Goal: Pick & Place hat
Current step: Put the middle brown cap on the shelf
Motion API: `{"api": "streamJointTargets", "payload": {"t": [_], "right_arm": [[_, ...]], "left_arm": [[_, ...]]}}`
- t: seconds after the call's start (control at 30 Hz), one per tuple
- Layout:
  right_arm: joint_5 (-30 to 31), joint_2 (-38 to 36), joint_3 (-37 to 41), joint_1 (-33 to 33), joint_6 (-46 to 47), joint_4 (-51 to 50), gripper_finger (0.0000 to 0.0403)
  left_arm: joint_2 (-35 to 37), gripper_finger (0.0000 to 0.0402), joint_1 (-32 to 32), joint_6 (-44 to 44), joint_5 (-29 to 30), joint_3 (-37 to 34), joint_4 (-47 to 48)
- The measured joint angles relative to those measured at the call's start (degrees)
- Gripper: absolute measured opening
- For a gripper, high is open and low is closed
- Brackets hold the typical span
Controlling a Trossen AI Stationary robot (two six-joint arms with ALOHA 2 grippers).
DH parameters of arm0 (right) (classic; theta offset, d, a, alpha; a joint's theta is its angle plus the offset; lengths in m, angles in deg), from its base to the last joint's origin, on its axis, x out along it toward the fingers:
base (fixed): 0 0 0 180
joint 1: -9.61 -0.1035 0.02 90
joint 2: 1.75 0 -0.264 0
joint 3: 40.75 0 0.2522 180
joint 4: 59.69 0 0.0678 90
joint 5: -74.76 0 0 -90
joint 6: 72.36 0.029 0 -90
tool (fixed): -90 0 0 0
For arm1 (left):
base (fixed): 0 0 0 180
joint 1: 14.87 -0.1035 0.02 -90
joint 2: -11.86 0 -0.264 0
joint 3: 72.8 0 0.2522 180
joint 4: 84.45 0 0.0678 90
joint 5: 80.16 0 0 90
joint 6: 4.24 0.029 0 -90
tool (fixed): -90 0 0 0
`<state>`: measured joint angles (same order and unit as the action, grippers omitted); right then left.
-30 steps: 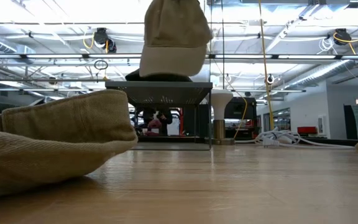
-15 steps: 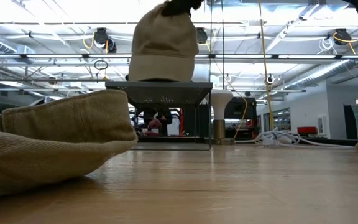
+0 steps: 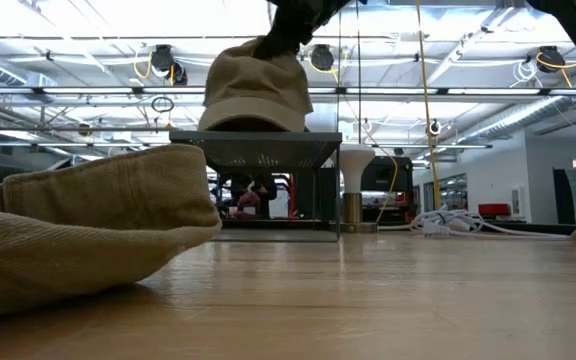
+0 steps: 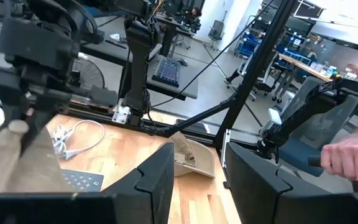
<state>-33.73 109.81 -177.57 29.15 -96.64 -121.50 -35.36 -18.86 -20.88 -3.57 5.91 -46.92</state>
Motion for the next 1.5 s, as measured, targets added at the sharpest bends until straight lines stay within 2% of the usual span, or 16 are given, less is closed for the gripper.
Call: {"api": "streamJointTargets", "payload": {"t": [0.37,0.83,1.2,1.33,1.5], "right_arm": [[0.22,0.31,0.26,1.17,-2.58,0.1,0.0003],[0.5,0.34,8.87,1.41,-5.38,6.6,0.0003],[3.5,0.34,10.14,1.37,-10.9,9.48,0.0007],[3.52,0.34,10.14,1.37,-11.81,8.92,0.003],[3.52,0.34,10.14,1.39,-14.37,8.94,0.0086]], "left_arm": [[-0.01,0.0147,0.0,-0.02,0.0,-0.01,-0.51],[-0.02,0.0147,0.0,-0.34,0.02,-0.02,-1.88],[0.0,0.0147,0.0,-1.53,0.02,-0.02,-3.36],[-0.02,0.0147,0.0,-1.55,-0.02,-0.02,-4.13],[-0.02,0.0147,0.0,-1.88,-0.09,-0.02,-4.13]]}}
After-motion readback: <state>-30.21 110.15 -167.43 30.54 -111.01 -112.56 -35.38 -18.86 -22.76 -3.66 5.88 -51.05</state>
